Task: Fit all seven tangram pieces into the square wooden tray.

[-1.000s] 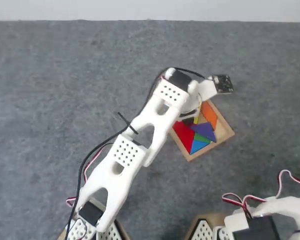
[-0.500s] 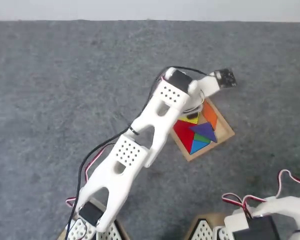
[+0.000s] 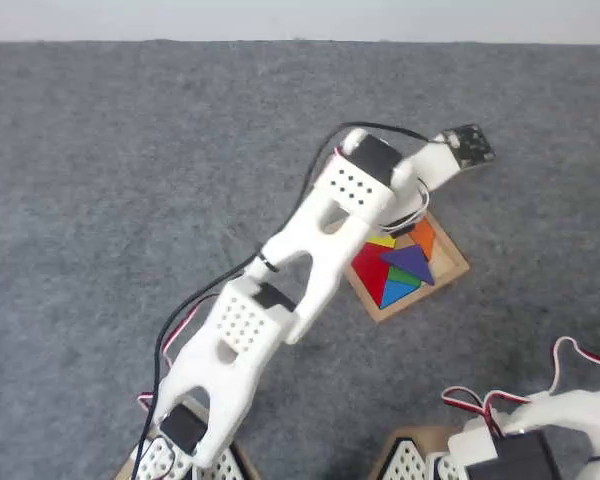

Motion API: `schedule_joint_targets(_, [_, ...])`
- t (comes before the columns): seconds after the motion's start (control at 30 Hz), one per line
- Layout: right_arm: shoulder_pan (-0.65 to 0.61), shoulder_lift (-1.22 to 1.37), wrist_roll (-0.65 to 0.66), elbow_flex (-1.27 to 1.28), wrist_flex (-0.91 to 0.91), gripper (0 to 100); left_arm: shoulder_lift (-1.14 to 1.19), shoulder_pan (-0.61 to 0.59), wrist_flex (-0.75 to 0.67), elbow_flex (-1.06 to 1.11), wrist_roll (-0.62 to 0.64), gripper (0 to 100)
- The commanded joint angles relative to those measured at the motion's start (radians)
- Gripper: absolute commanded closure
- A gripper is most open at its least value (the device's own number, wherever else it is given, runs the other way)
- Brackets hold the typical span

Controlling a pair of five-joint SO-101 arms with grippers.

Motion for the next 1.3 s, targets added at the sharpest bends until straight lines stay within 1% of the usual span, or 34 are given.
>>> schedule_joint_targets(0.0, [-0.021, -0.051, -0.006, -0.012, 0.005, 99.0, -0.252, 0.018, 0.023, 0.243, 0.029, 92])
schedule_joint_targets(0.1, [-0.021, -0.050, -0.006, -0.011, 0.005, 99.0, -0.393, 0.041, -0.064, 0.495, 0.048, 94])
schedule_joint_targets(0.17, [-0.021, -0.047, -0.005, -0.011, 0.005, 99.0, -0.525, 0.046, -0.176, 0.696, 0.078, 94])
schedule_joint_targets(0.23, [-0.021, -0.044, -0.005, -0.011, 0.005, 99.0, -0.661, 0.048, -0.322, 0.911, 0.087, 94])
schedule_joint_targets(0.3, [-0.022, -0.044, -0.005, -0.011, 0.005, 99.0, -0.764, 0.041, -0.522, 1.122, 0.121, 92])
schedule_joint_targets(0.37, [-0.022, -0.044, -0.008, -0.011, 0.005, 99.0, -0.783, 0.020, -0.698, 1.267, 0.141, 92])
schedule_joint_targets(0.4, [-0.028, -0.044, -0.009, -0.011, 0.005, 99.0, -0.769, 0.014, -0.732, 1.294, 0.138, 91])
schedule_joint_targets(0.53, [-0.058, -0.053, -0.006, 0.031, 0.004, 99.0, -0.654, 0.035, -0.686, 1.256, 0.129, 90])
schedule_joint_targets(0.67, [-0.087, -0.053, -0.009, 0.052, 0.005, 99.0, -0.559, 0.057, -0.683, 1.171, 0.110, 91])
schedule_joint_targets(0.87, [-0.088, -0.053, -0.009, 0.054, -0.001, 99.0, -0.453, 0.040, -0.680, 1.056, 0.109, 92])
schedule_joint_targets(1.27, [-0.090, -0.053, -0.005, 0.055, 0.001, 99.0, -0.299, 0.040, -0.560, 0.753, 0.104, 92])
